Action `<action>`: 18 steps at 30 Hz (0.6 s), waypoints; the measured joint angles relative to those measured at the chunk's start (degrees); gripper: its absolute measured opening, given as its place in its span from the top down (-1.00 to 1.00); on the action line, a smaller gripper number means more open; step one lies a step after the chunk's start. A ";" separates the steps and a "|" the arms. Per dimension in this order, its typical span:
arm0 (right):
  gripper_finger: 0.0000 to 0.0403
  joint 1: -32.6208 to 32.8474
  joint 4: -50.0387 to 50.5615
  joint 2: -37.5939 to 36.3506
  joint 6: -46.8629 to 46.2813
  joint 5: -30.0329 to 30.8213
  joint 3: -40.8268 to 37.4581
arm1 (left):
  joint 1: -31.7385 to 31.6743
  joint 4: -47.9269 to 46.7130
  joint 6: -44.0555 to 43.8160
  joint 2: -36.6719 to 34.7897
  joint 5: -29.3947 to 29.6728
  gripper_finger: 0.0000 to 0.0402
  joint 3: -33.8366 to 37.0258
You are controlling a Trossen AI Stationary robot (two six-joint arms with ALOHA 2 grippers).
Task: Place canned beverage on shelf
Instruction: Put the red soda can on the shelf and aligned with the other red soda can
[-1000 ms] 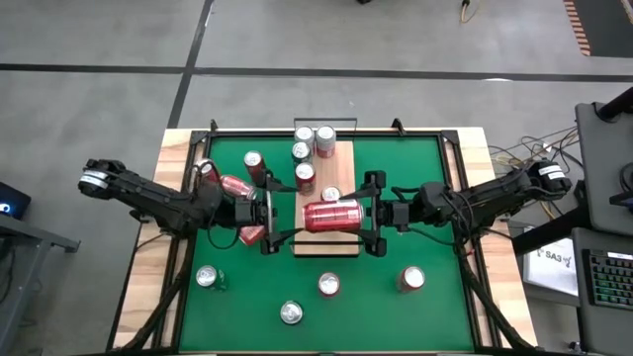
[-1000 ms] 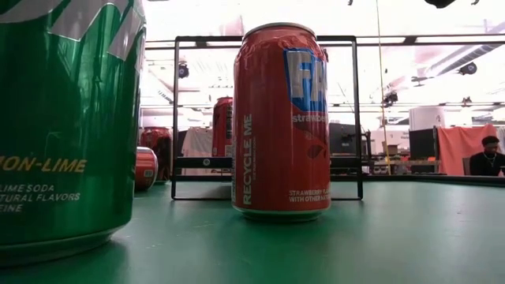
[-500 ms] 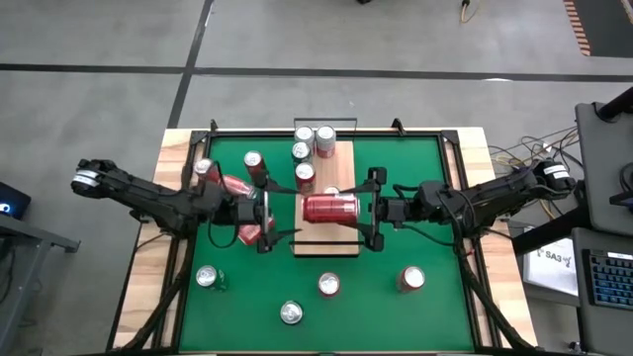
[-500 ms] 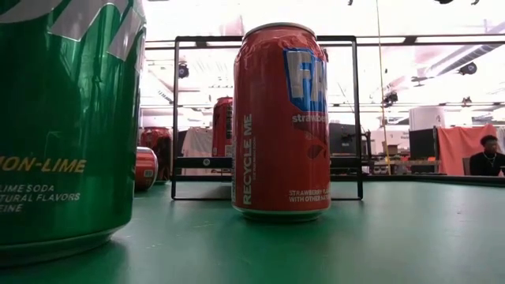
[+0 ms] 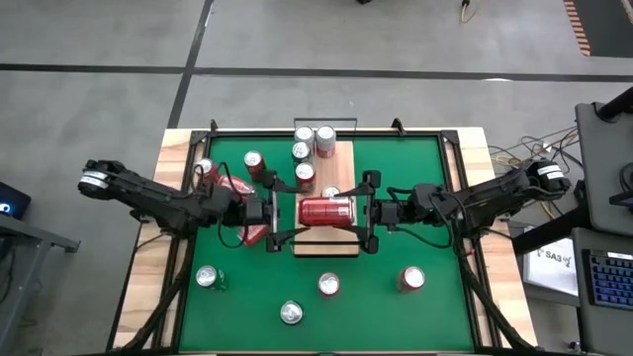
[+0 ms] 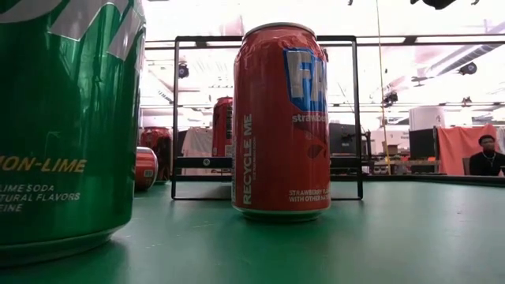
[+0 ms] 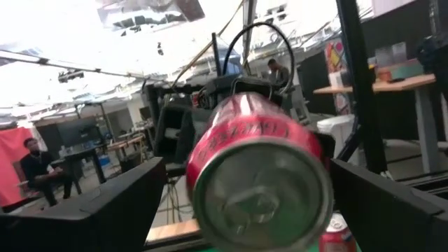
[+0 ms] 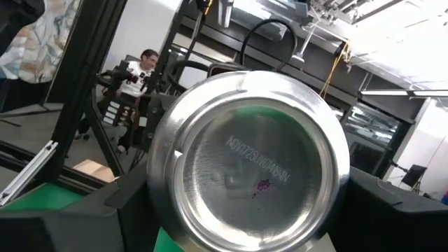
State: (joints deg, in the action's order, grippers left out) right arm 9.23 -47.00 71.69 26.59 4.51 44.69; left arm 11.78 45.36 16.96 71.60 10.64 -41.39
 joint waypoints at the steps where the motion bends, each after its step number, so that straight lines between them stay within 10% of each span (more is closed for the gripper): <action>1: -0.45 0.00 -0.16 0.24 -0.02 0.00 0.00 | -0.01 0.97 0.01 0.51 -0.66 -0.88 0.00; 18: -0.45 0.00 -0.88 0.75 0.02 -0.20 0.00 | 0.06 2.45 0.45 1.00 0.40 -0.39 -0.02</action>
State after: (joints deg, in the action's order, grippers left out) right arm 9.23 -47.88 72.44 26.61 4.32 44.69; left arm 11.84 47.81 17.41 72.60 11.05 -41.41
